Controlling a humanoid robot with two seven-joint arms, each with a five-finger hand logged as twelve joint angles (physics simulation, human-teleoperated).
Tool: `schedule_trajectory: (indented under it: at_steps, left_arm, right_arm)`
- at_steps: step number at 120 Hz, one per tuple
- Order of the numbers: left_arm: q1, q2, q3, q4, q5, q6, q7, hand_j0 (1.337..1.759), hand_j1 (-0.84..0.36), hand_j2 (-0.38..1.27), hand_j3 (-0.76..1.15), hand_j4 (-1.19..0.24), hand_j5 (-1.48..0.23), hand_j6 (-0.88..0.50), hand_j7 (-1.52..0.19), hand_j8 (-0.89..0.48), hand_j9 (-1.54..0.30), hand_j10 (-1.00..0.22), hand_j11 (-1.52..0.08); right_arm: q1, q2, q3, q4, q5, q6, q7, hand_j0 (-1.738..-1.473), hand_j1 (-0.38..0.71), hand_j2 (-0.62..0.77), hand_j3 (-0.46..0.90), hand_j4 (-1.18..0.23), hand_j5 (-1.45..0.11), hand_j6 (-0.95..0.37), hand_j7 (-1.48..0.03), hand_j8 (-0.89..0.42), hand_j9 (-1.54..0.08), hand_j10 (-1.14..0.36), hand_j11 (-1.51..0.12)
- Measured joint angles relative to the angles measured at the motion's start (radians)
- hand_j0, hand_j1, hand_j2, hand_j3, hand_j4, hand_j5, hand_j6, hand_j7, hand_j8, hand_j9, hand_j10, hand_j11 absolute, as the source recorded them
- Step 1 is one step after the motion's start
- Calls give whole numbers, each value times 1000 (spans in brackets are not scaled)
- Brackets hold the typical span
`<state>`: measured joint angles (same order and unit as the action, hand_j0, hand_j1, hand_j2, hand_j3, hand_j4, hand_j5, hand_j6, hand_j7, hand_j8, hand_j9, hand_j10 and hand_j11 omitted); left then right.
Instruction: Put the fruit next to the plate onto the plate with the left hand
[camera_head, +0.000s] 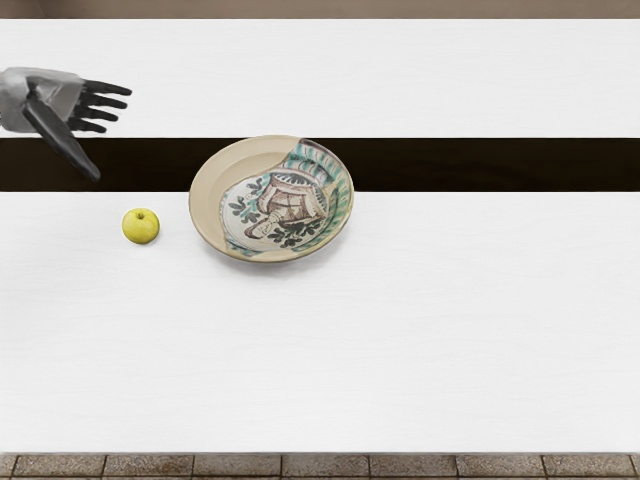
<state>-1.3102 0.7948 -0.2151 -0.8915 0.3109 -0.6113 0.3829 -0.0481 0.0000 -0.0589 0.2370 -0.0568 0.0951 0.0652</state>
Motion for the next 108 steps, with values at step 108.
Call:
schedule_trajectory:
  at_steps: [108]
  left_arm:
    - [-1,-22,7,-513,657,104,228,1658,349,1,0,-5,-1,-6,-1,-6,-1,-4,-1]
  right_arm:
    - [15,0,5,-1,-2,0,0,-1658,-331,-3,0,-15,-19,-15,-20,-15,-20,-15,-20]
